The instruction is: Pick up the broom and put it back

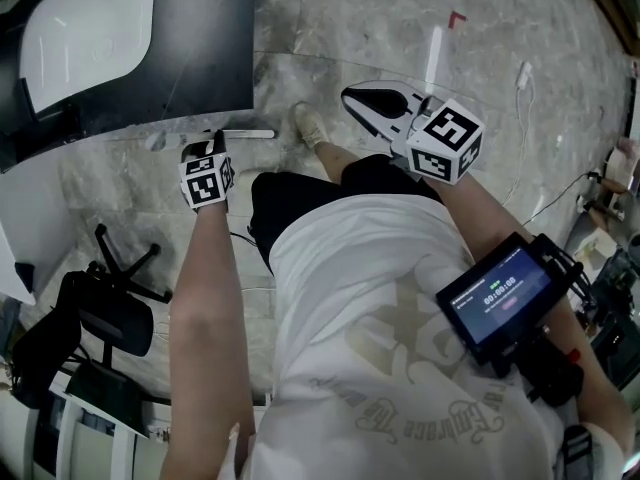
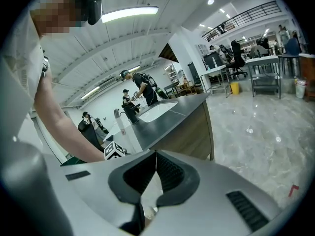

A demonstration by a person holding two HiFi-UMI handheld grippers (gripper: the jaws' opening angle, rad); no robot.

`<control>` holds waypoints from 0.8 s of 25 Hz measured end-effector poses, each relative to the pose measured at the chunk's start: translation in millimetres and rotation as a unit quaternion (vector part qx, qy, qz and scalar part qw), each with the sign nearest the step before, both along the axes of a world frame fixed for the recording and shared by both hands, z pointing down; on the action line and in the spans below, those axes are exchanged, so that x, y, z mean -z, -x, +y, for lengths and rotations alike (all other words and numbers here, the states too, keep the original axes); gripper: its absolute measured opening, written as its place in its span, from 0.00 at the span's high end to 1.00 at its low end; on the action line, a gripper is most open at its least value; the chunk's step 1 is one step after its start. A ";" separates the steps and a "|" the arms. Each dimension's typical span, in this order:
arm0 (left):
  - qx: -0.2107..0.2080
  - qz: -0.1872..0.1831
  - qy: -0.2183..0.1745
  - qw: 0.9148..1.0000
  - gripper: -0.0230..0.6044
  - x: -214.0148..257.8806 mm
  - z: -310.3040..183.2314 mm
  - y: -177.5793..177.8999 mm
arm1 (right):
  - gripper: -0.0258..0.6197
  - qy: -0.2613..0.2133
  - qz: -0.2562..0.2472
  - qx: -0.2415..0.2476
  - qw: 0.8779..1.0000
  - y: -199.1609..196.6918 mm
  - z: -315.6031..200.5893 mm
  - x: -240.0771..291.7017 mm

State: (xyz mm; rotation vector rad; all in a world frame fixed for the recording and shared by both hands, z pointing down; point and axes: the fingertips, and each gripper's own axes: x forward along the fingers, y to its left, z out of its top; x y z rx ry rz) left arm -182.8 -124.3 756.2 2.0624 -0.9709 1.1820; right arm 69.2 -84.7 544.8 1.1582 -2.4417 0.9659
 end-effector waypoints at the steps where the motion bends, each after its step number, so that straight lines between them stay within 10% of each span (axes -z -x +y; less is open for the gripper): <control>1: 0.003 -0.001 -0.002 1.000 0.82 1.3 3.9 5.8 | 0.93 -0.001 -0.001 0.007 1.000 4.0 -1.0 0.1; 20: 0.080 -0.008 -0.020 0.997 0.82 35.3 58.4 40.1 | 0.93 -0.022 -0.019 0.108 0.994 20.0 -37.2 14.1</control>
